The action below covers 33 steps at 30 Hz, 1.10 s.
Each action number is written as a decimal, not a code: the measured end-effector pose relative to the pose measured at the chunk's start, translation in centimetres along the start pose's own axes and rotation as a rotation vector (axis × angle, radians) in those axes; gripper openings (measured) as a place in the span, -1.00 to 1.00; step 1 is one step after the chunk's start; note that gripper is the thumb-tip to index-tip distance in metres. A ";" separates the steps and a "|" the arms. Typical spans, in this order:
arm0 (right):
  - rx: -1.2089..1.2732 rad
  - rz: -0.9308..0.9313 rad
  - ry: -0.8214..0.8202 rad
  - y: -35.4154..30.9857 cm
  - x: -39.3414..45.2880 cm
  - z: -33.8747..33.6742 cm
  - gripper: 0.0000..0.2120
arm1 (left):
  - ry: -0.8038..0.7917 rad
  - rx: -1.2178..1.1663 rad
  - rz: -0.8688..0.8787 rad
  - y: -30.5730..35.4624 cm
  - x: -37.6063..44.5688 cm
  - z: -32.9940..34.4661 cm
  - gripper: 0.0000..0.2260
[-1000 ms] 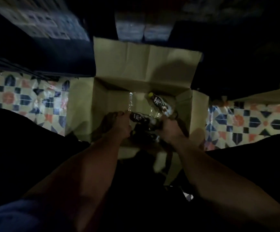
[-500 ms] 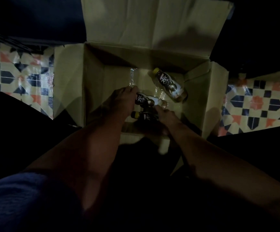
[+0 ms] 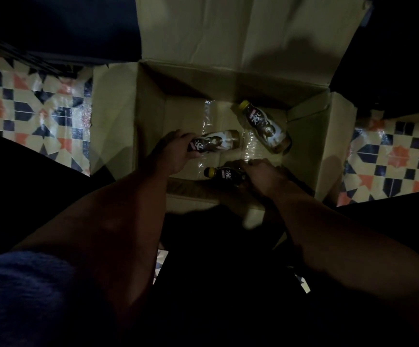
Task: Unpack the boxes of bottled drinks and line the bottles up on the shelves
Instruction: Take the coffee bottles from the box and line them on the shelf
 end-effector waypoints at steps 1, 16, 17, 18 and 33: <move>-0.028 -0.012 0.008 0.0 -0.1 -0.1 -0.45 | 0.026 -0.041 -0.011 -0.3 -0.3 -0.1 -0.48; -0.253 0.179 0.242 -2.2 -0.3 -1.3 -0.40 | 0.354 -0.914 -0.158 3.4 -1.5 -1.3 -0.53; -0.250 0.202 0.233 -2.4 -0.1 -1.3 -0.43 | 0.380 -0.955 -0.157 3.8 -1.4 -1.5 -0.57; -0.246 0.223 0.220 -2.5 0.1 -1.3 -0.44 | 0.406 -1.000 -0.160 4.1 -1.4 -1.7 -0.60; 1.229 -0.079 0.225 -2.0 -3.1 -3.8 -0.76 | 0.511 -0.628 -0.019 6.4 -3.0 -3.0 -0.82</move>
Point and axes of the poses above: each hand's wrist, its own x-axis towards the middle knuckle, its own z-axis out of the palm, y = z × x, the point moved 2 cm from there along x, towards the middle knuckle, and after that the axes turned 13 degrees about -y, right-handed, at the moved point
